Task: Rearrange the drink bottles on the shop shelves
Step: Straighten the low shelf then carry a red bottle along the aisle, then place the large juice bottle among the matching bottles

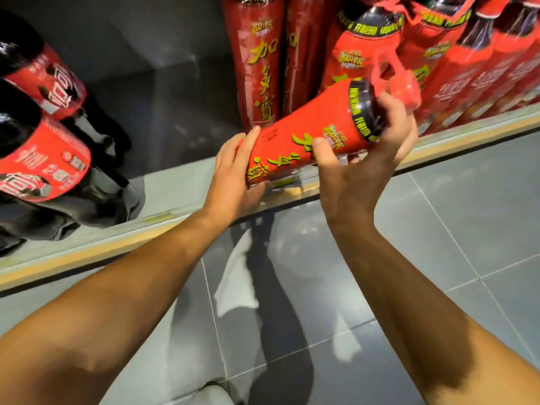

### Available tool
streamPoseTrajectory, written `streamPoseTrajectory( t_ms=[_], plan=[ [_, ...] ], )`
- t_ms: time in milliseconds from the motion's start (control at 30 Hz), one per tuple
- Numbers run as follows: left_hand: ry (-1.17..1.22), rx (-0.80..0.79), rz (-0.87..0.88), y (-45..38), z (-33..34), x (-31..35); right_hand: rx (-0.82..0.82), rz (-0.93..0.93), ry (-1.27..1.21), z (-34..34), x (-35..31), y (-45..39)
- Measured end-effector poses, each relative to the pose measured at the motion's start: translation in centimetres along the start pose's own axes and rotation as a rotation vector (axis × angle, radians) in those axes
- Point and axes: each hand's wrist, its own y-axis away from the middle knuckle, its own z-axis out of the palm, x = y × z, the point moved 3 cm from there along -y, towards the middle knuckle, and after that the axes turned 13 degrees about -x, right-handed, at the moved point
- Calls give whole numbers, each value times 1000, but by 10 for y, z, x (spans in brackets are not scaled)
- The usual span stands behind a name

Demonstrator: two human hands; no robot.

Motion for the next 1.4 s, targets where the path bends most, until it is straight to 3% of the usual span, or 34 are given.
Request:
streamPoseTrajectory(
  t_ms=[300,400,533,667,1067,1200,1400],
  plan=[
    [263,30,-189,16,-13,-7,-390,-216,24,34,-27,-27],
    [541,42,-204,16,-9,1,-545,-324,159,44,-36,-45],
    [598,92,-297,3,4,19,-714,-278,315,55,-44,-62],
    [459,110,-428,-9,17,31,-731,-244,433,51,-43,-72],
    [389,136,-500,-23,35,58,-606,-358,618,20,-30,-69],
    [404,147,-504,-23,35,64,-668,-354,604,21,-28,-69],
    [347,-42,-434,-3,0,75,-720,-281,575,-6,-28,-68]
  ],
)
